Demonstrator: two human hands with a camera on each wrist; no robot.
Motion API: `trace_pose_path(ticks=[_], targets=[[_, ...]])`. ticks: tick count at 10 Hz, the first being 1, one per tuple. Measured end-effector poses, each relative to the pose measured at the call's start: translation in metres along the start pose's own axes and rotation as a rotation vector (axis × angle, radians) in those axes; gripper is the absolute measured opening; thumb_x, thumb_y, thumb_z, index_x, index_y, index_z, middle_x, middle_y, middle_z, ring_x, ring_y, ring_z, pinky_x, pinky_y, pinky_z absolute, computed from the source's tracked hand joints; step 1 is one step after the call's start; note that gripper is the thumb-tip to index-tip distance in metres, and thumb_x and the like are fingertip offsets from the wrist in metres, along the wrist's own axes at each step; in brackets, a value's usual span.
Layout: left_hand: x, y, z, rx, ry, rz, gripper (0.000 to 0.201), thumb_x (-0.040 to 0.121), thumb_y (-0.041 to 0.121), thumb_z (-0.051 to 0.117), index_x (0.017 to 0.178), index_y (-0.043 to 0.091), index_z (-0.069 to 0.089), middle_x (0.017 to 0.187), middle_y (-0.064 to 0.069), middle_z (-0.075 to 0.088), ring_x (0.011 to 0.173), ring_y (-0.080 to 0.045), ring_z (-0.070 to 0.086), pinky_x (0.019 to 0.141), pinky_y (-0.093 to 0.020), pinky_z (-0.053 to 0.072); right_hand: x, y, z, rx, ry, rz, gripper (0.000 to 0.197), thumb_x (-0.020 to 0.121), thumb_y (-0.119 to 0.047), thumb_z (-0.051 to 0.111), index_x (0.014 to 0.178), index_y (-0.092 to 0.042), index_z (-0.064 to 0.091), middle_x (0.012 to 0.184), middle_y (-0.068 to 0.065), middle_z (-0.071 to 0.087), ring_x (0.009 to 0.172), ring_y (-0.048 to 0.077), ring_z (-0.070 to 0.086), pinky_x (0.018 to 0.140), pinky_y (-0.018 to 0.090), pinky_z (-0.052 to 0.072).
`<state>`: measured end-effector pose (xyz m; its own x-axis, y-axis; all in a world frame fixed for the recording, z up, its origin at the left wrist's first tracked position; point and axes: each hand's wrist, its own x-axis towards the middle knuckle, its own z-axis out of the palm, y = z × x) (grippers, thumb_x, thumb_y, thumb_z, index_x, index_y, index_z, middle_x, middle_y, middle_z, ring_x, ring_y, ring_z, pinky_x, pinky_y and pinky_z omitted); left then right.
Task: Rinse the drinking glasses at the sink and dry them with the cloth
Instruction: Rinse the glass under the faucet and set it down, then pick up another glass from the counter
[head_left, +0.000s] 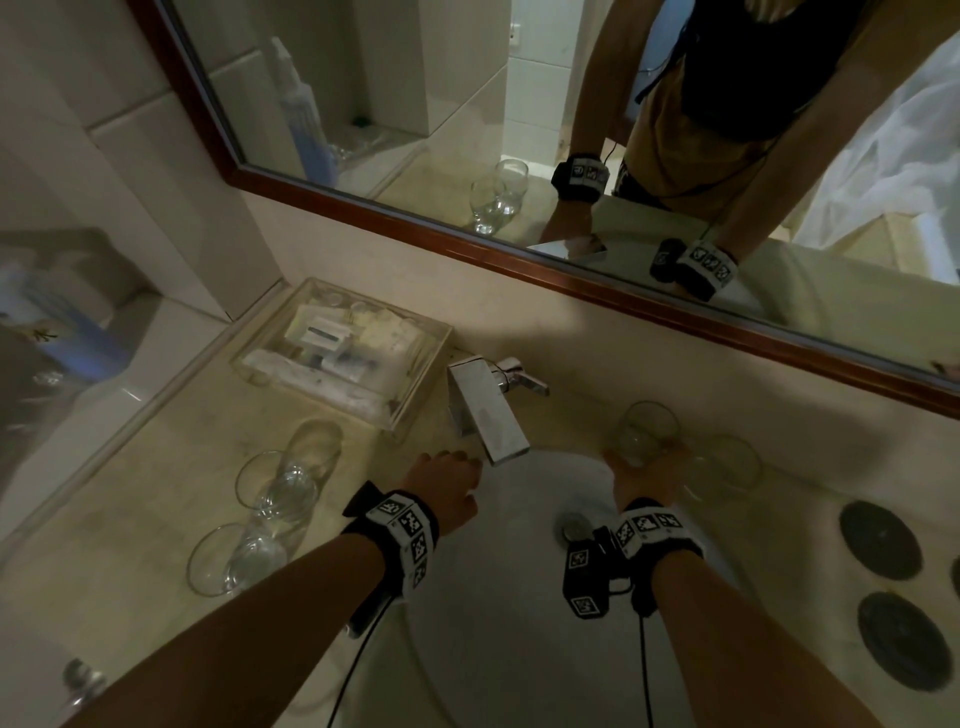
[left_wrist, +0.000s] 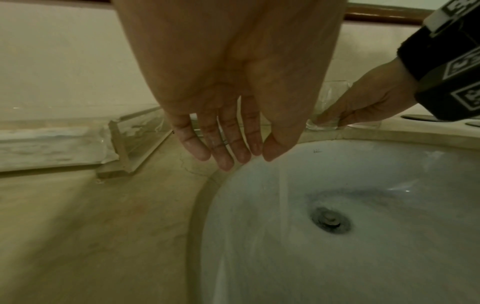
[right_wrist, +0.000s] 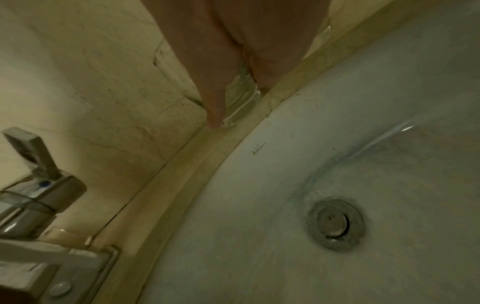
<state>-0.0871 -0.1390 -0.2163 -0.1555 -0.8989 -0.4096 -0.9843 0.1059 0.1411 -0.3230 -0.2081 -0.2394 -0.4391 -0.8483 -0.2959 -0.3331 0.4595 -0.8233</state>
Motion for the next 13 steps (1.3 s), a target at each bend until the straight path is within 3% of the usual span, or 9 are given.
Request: trace_pose_path(ticks=[3,4,7,8,9,10,11,12,13], targets=[[-0.012,0.003,0.003,-0.053,0.005,-0.010,0.029,0.092,0.026,0.048,0.118,0.013,0.050,0.124,-0.008,0.051,0.117,-0.027,0.048,0.099,-0.038,0.036,-0.018,0.019,0.011,0.120,0.107,-0.012,0.064,0.079,-0.004,0.075,0.133,0.006,0.043,0.135,0.020,0.050,0.124,0.034,0.049,0.105,0.033,0.036],[-0.020,0.000,0.007,-0.076,0.001,-0.016,0.031,0.093,0.028,0.047,0.119,0.013,0.050,0.124,-0.008,0.050,0.116,-0.027,0.048,0.098,-0.037,0.035,-0.030,0.020,0.011,0.028,0.089,0.026,0.049,0.079,-0.001,0.072,0.122,0.006,0.050,0.121,0.023,0.056,0.114,0.037,0.053,0.097,0.040,0.043],[-0.059,-0.020,0.014,-0.121,0.027,-0.082,0.033,0.092,0.030,0.049,0.120,0.013,0.049,0.124,-0.007,0.050,0.116,-0.027,0.048,0.099,-0.036,0.032,-0.109,0.004,0.023,-1.086,-0.878,-0.341,0.029,0.089,-0.035,0.063,0.109,-0.014,0.061,0.118,0.005,0.060,0.113,0.027,0.058,0.094,0.031,0.047],[-0.077,-0.032,0.012,-0.137,0.060,-0.109,0.032,0.089,0.031,0.051,0.117,0.014,0.051,0.119,-0.007,0.052,0.113,-0.028,0.051,0.095,-0.037,0.036,-0.141,-0.010,0.042,-1.039,-1.023,-0.444,0.027,0.091,-0.029,0.061,0.112,-0.012,0.061,0.124,0.006,0.057,0.112,0.027,0.057,0.089,0.029,0.046],[-0.099,-0.047,0.006,-0.151,0.110,-0.140,0.033,0.088,0.028,0.053,0.117,0.013,0.053,0.119,-0.009,0.054,0.110,-0.029,0.053,0.093,-0.038,0.040,-0.173,-0.029,0.072,-0.901,-0.995,-0.537,0.018,0.088,-0.020,0.059,0.105,-0.015,0.060,0.114,0.008,0.063,0.099,0.024,0.061,0.084,0.031,0.052],[-0.120,-0.064,0.000,-0.228,0.135,-0.180,0.033,0.089,0.026,0.053,0.119,0.013,0.053,0.119,-0.009,0.055,0.110,-0.029,0.055,0.091,-0.037,0.044,-0.197,-0.046,0.106,-0.731,-0.997,-0.633,0.026,0.087,-0.015,0.061,0.112,-0.014,0.053,0.105,0.009,0.063,0.088,0.022,0.059,0.081,0.034,0.051],[-0.136,-0.078,0.007,-0.297,0.083,-0.219,0.032,0.088,0.018,0.052,0.119,0.008,0.054,0.120,-0.013,0.056,0.109,-0.030,0.056,0.090,-0.037,0.048,-0.212,-0.065,0.138,-0.593,-0.971,-0.703,0.053,0.086,-0.016,0.063,0.133,-0.025,0.041,0.126,0.009,0.052,0.110,0.026,0.056,0.092,0.042,0.050],[-0.147,-0.087,0.018,-0.352,0.034,-0.241,0.034,0.086,0.007,0.050,0.119,0.002,0.054,0.117,-0.013,0.059,0.105,-0.030,0.059,0.084,-0.032,0.048,-0.221,-0.083,0.165,-0.540,-0.960,-0.765,0.055,0.089,-0.022,0.059,0.135,-0.040,0.036,0.132,0.006,0.041,0.125,0.028,0.043,0.100,0.044,0.043],[-0.149,-0.087,0.029,-0.312,-0.012,-0.236,0.021,0.085,0.003,0.047,0.102,-0.002,0.059,0.105,-0.016,0.062,0.095,-0.032,0.060,0.076,-0.030,0.047,-0.221,-0.086,0.191,-0.660,-0.950,-0.850,0.091,0.071,-0.006,0.077,0.140,-0.037,0.026,0.136,0.008,0.036,0.128,0.030,0.038,0.100,0.044,0.044]])
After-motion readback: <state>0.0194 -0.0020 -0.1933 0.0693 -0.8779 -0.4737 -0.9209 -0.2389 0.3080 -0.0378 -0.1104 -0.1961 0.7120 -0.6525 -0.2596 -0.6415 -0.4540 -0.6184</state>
